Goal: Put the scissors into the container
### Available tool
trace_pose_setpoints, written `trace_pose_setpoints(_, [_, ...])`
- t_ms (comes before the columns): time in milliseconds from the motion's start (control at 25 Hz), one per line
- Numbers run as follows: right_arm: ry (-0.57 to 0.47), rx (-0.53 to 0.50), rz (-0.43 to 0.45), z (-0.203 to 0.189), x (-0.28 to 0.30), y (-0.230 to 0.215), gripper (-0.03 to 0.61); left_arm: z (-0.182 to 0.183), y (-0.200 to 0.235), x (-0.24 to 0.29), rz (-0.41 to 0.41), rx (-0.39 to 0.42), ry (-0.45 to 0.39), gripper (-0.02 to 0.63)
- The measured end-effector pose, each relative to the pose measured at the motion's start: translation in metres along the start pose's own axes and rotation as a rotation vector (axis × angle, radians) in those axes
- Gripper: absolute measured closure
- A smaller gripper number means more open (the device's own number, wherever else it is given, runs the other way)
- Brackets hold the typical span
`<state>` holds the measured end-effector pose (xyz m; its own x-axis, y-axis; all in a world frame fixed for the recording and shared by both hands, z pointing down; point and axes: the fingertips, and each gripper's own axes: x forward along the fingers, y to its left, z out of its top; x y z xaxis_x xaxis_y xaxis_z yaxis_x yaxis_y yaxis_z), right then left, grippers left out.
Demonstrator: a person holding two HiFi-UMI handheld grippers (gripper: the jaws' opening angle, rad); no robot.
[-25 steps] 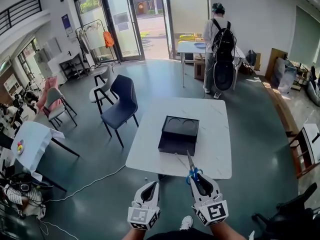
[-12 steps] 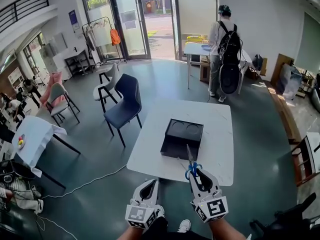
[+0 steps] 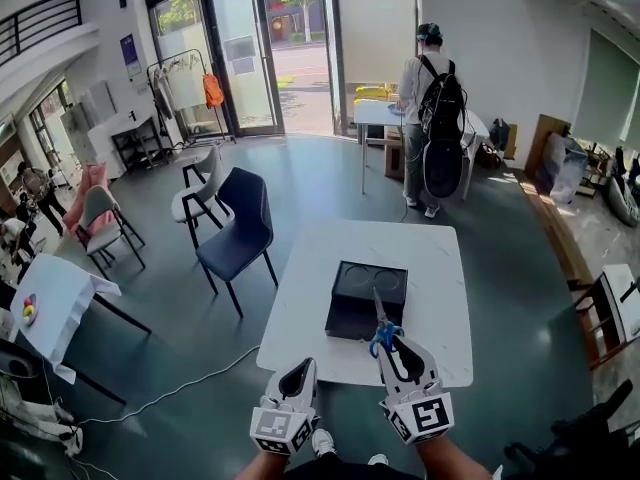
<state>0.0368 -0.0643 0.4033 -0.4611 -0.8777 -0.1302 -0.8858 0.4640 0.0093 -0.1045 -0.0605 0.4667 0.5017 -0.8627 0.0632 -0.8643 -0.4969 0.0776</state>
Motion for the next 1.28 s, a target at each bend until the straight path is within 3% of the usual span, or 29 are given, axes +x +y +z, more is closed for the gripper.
trace_pose_setpoints(320, [0.07,-0.019,-0.024,-0.023,0.034,0.014,0.492,-0.005,0.042,0.022,-0.046,-0.03,0.012,0.604])
trace_pose_setpoints(720, [0.151,-0.028,-0.116,-0.046,0.043,0.023,0.492,-0.01,0.068,0.038,-0.165,0.017,0.026,0.603])
trace_pose_setpoints(1000, [0.171,-0.028,-0.166,-0.05,0.039,0.019,0.492,-0.012,0.07,0.045,-0.206,0.023,0.027,0.604])
trace_pose_setpoints(1280, [0.189,-0.042,-0.155,-0.05,0.046,0.011,0.492,-0.013,0.07,0.06,-0.231,0.038,0.045,0.604])
